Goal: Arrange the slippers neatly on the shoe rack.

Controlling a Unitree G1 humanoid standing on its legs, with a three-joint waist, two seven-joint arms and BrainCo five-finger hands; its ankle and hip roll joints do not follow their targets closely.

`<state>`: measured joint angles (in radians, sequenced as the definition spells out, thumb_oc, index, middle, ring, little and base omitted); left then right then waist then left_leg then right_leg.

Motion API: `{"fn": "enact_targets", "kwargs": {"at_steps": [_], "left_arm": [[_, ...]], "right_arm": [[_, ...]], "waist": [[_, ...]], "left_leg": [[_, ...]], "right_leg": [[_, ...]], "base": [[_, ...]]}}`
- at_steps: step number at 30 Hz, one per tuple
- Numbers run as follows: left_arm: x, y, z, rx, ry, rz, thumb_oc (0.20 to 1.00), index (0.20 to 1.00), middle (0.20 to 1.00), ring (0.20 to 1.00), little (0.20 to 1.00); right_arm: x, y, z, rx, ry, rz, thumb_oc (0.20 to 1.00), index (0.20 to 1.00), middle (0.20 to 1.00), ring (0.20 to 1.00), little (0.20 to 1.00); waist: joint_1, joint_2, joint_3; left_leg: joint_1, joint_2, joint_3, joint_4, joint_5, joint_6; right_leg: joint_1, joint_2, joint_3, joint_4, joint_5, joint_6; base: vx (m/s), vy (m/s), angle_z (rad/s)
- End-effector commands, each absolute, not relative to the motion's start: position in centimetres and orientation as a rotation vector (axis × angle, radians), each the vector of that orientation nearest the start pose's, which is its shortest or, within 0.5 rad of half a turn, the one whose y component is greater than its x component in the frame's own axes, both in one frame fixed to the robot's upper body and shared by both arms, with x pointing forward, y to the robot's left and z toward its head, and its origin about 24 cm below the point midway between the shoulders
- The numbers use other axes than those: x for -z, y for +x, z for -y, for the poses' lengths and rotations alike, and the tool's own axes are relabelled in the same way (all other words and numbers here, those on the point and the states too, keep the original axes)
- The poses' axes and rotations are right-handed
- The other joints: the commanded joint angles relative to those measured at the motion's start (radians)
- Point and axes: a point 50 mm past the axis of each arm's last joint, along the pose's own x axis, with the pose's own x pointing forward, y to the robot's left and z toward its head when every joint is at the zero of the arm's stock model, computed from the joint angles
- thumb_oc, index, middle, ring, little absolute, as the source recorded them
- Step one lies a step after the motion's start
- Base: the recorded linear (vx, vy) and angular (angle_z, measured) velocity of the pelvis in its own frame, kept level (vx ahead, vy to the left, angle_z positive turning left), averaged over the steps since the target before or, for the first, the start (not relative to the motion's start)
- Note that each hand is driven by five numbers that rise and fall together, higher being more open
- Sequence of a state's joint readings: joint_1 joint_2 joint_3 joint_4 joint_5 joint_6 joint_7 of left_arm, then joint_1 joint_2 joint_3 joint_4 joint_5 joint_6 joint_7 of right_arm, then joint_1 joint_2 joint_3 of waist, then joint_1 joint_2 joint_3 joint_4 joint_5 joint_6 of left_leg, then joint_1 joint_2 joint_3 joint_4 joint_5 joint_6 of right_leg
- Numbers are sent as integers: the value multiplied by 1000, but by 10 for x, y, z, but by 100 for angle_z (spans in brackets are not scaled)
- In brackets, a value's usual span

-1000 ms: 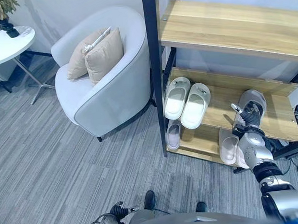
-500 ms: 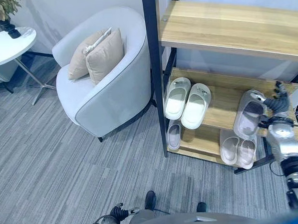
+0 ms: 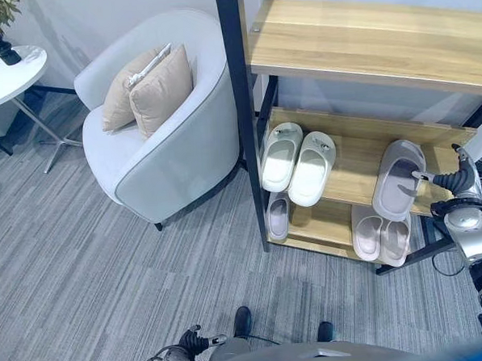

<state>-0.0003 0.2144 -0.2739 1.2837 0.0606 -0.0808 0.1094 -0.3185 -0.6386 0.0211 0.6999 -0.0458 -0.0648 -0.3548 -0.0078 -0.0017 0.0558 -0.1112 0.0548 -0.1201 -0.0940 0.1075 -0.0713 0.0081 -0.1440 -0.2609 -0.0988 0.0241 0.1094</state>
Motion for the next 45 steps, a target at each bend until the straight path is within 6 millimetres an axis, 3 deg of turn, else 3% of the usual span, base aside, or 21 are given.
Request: {"fn": "enact_targets", "kwargs": {"at_steps": [1,6,10,20,35,45], "left_arm": [[167,80,-224,72,490,-1251,1000,1000,1000,1000,1000],[167,78,-224,61,475,-1261,1000,1000,1000,1000,1000],[167,78,-226,60,476,-1263,1000,1000,1000,1000,1000],[165,84,-229,61,494,-1238,1000,1000,1000,1000,1000],[166,82,-228,53,480,-1248,1000,1000,1000,1000,1000],[165,84,-228,60,482,-1246,1000,1000,1000,1000,1000]], "right_arm": [[-73,296,338,531,-712,-110,1000,1000,1000,1000,1000],[-58,296,336,542,-632,-172,1000,1000,1000,1000,1000],[-49,292,343,537,-692,-249,1000,1000,1000,1000,1000],[-42,296,349,528,-727,-335,1000,1000,1000,1000,1000],[-65,308,346,512,-853,-268,1000,1000,1000,1000,1000],[-64,302,356,536,-879,-307,1000,1000,1000,1000,1000]], "waist": [[24,-35,-1],[24,-34,1],[24,-35,3],[34,-37,7],[32,-31,9],[25,-30,9]], "left_leg": [[44,-11,17,7,-132,6],[43,-14,18,7,-132,8],[39,-15,16,7,-132,7],[32,-16,8,7,-127,5],[19,-20,4,7,-119,2],[18,-21,8,7,-122,5]], "right_leg": [[36,-27,-10,12,-39,42],[32,-27,-6,12,-37,42],[33,-26,-10,12,-37,41],[32,-26,-18,12,-37,42],[26,-27,-28,12,-32,42],[23,-30,-22,12,-29,45]], "base": [[0,0,0],[0,0,0],[0,0,0],[0,0,0],[-1,-1,1],[0,0,0]]}}
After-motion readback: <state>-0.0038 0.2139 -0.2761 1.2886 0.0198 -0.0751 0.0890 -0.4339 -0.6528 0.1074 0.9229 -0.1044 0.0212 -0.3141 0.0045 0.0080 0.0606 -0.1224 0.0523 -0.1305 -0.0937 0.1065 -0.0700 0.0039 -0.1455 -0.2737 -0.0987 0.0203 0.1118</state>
